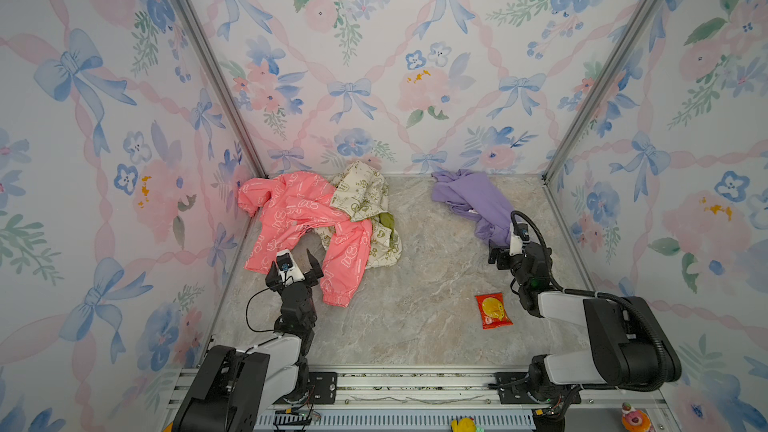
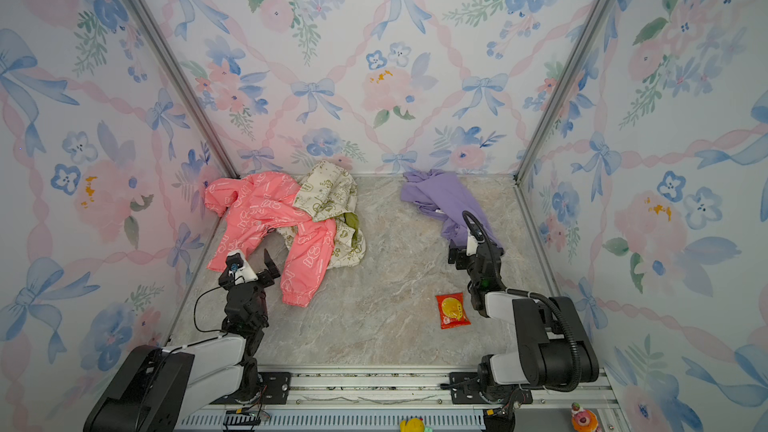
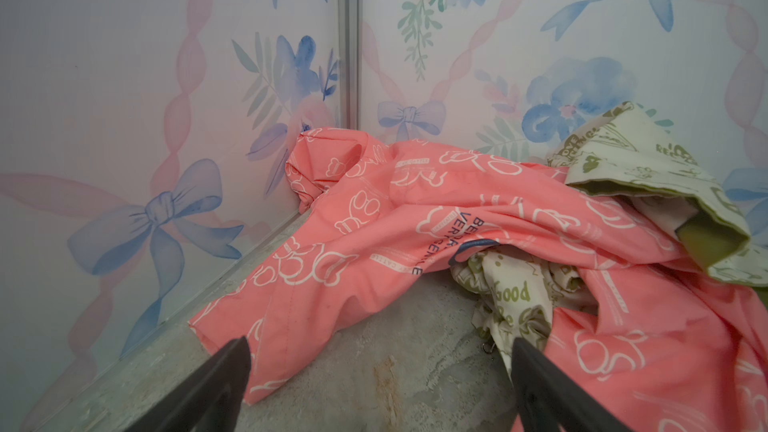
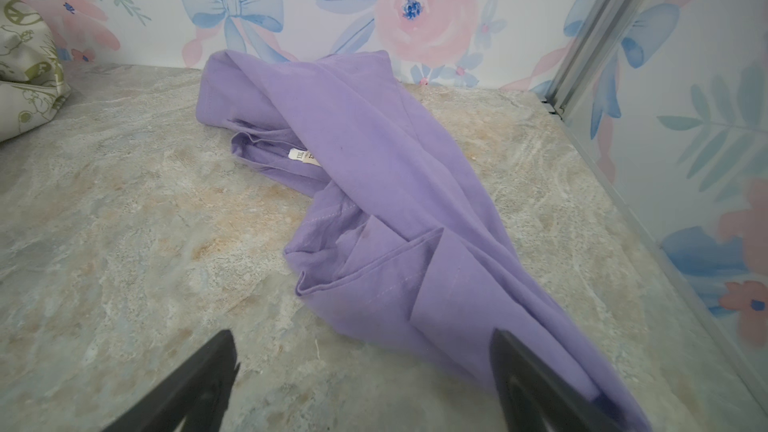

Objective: Pick out a specific cloth from the pile

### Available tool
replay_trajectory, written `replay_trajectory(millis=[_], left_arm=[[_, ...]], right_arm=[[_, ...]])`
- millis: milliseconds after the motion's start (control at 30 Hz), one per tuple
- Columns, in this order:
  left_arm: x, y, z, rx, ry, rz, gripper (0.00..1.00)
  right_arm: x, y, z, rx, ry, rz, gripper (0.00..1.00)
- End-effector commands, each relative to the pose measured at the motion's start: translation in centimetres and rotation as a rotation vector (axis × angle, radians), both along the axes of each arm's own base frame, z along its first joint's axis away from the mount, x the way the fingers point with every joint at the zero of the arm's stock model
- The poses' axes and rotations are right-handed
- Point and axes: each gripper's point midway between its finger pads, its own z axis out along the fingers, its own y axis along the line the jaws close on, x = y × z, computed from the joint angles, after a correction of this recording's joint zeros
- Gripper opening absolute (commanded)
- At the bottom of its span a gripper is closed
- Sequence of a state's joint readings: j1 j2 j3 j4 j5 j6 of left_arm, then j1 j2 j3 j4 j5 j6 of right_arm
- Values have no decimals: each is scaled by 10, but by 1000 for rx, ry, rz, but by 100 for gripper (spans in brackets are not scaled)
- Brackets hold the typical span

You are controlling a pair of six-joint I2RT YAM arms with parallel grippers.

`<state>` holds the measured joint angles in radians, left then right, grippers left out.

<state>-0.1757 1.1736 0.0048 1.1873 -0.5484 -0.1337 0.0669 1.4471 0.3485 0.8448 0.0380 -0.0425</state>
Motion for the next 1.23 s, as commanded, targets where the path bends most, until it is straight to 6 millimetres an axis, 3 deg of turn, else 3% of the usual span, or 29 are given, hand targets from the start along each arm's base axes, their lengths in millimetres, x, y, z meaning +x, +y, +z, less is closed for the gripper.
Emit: replay_trajectory(millis=[0,300,400,1200], left_arm=[[12,-16,23,-1,-105,-97,98],[56,-39,-5,110,4,-187,98],[60,-34,-13,73,52,-162,98],[59,-28,-10,60,33,-138,98]], right_arm=[[3,6,3,-7,-71,36,97],[12,-3,-4,-6,-30,-24,97],[13,-8,-6,-6,-16,-56,97],[15,-14,-6,4,-5,-83,97]])
